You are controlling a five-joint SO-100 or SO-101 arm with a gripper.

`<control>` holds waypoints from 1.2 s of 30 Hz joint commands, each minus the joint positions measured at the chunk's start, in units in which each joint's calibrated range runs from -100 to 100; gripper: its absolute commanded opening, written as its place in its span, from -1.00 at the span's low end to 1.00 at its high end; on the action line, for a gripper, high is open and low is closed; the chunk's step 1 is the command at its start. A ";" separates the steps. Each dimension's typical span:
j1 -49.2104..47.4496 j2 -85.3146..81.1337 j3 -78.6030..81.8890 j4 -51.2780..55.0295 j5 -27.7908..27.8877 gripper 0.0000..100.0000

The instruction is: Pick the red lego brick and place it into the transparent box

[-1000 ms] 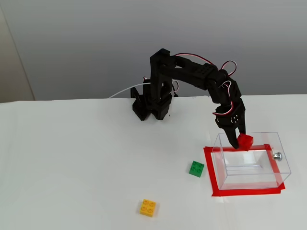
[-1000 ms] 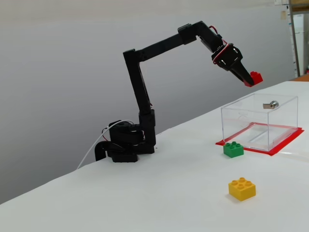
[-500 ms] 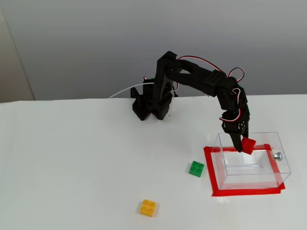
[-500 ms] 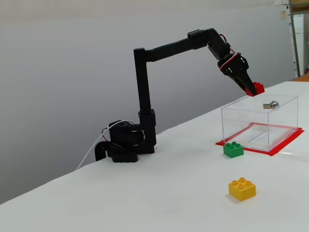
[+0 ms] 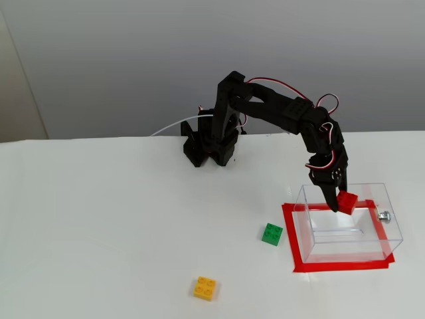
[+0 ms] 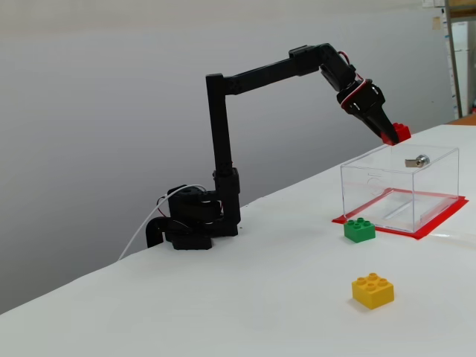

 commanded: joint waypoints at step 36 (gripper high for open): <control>8.94 -9.08 -2.32 3.78 0.24 -0.97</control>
